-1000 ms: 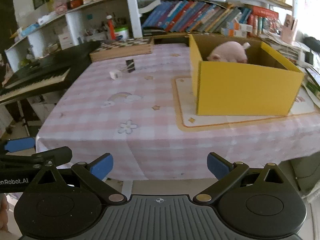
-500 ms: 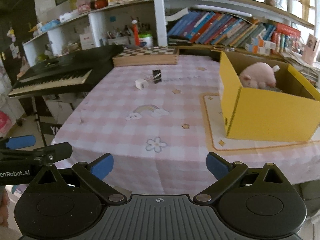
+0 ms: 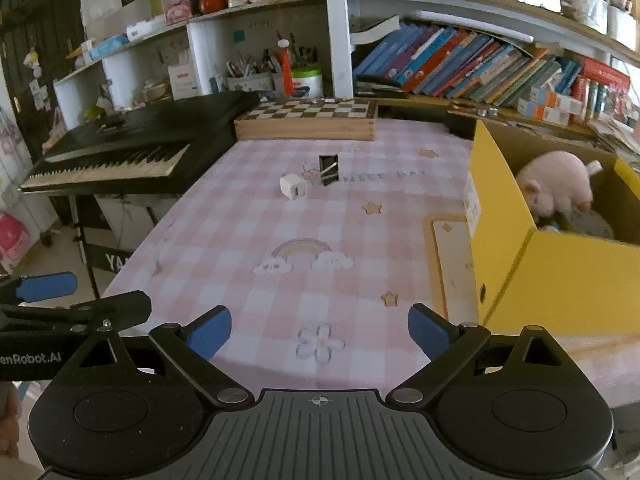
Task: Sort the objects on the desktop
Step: 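Withdraw both grippers from the box and move toward the white charger and binder clip, then grasp the white charger plug with the left gripper while the right grasps the black binder clip, then lift the charger and binder clip and carry both toward the yellow box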
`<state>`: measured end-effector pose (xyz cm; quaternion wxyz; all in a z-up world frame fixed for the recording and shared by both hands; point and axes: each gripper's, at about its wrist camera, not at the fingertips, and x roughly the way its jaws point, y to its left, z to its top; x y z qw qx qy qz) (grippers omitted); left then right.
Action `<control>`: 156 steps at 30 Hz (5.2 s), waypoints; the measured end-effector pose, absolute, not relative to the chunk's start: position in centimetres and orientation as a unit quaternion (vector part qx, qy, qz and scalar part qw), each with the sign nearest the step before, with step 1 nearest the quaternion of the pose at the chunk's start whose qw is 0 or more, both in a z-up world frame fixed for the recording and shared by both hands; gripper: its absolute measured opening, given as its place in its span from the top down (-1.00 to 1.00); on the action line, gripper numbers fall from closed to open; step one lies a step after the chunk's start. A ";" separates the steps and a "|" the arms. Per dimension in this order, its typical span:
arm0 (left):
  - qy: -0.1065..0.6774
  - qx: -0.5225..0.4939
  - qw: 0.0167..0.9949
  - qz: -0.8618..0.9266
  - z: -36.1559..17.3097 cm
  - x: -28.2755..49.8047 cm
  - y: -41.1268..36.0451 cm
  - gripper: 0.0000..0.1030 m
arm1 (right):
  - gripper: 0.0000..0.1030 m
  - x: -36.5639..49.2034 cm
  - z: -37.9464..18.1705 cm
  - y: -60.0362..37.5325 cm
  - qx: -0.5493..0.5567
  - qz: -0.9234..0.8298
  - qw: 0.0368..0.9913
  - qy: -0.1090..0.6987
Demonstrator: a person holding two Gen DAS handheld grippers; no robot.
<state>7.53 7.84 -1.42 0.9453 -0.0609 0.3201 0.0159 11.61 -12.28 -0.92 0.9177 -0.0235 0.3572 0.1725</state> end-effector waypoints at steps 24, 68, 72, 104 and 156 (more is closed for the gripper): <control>0.327 -0.070 0.942 0.038 -1.5 20.1 8.0 -0.99 | -0.87 26.4 -0.4 -11.9 -0.040 0.201 0.912 0.356; 0.365 0.074 0.923 -0.098 -8.6 36.9 6.4 -0.02 | -0.87 38.4 -2.1 -8.4 -0.084 0.246 0.885 0.386; 0.364 0.074 0.923 -0.103 -8.6 36.7 6.4 0.18 | -0.87 38.9 -2.5 -7.4 -0.095 0.255 0.879 0.391; 0.318 -0.092 0.944 -0.004 -2.3 26.2 11.0 0.19 | 0.53 37.4 -2.4 -6.4 -0.069 0.291 0.866 0.402; 0.306 -0.089 0.937 -0.143 1.4 3.5 8.7 0.19 | 0.53 7.9 0.8 -15.1 0.040 0.182 0.901 0.391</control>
